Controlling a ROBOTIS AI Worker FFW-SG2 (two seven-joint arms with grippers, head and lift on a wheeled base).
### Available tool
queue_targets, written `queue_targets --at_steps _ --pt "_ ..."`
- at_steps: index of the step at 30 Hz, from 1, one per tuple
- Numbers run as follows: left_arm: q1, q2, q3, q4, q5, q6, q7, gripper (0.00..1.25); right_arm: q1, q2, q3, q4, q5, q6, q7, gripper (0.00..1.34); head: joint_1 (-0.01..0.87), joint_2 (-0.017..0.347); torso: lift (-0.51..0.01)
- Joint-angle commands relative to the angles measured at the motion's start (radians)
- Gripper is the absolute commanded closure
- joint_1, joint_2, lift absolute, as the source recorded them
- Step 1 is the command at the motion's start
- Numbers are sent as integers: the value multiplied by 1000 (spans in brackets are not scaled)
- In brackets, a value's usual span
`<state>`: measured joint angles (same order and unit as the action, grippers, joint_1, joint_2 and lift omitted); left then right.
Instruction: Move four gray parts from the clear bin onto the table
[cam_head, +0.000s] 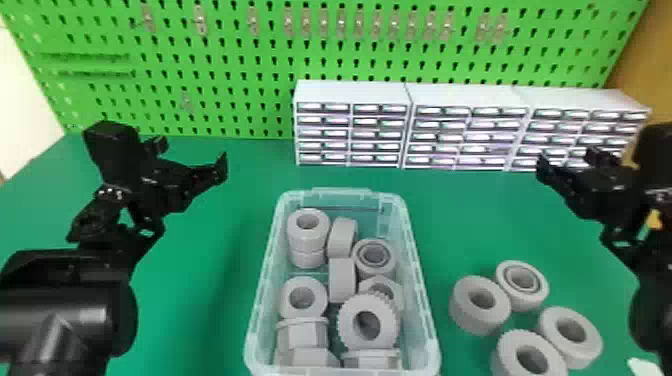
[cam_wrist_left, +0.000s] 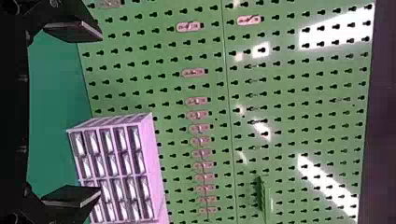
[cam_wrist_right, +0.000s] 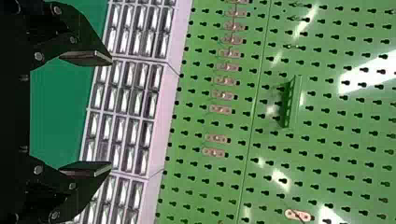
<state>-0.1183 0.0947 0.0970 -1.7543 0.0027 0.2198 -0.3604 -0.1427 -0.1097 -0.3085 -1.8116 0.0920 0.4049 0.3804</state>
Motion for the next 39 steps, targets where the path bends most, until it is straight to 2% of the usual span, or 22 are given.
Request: queue_targets --at_steps 1,7,18,39 --pt "-3 0 0 1 0 0 0 127 0 2 -6 0 -6 0 0 470 678 34 -50" --pt "-4 0 -8 -4 0 -3 0 127 8 1 -20 -15 -9 0 0 470 678 34 -50" --pt "-6 -1 4 -7 3 -3 0 127 0 16 -26 -15 2 0 0 470 678 34 -50" --pt "-8 0 10 -5 16 -3 0 127 2 16 -29 -29 6 0 0 470 678 34 -50"
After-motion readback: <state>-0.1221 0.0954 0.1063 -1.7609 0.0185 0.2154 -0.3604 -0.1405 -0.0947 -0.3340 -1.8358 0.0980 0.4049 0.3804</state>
